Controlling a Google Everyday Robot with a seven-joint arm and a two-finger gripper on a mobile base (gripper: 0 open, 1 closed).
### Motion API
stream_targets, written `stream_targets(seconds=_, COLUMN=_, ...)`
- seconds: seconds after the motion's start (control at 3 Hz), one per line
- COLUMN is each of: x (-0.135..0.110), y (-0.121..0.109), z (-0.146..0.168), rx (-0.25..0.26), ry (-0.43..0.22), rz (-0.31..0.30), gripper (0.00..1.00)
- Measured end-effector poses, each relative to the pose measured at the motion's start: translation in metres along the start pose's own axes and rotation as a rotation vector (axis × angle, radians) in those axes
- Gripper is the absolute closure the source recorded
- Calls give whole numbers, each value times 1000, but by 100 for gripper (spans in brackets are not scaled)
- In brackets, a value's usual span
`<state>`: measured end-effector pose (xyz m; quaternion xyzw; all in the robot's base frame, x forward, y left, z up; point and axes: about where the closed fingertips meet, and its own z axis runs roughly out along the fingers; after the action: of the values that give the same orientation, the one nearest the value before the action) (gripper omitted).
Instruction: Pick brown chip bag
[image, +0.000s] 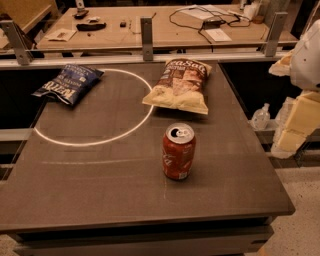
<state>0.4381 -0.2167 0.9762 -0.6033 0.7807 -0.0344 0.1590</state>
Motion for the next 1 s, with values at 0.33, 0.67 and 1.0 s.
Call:
stream_targets(seconds=0.33, x=0, y=0, z=0, rx=0, ry=0, rz=0, gripper=0)
stream_targets(seconds=0.67, x=-1, y=-1, z=-2, rx=-9, ry=-23, rz=42, gripper=0)
stream_targets(seconds=1.0, x=0, y=-4, z=-3, rx=-45, ry=-72, rz=147, gripper=0)
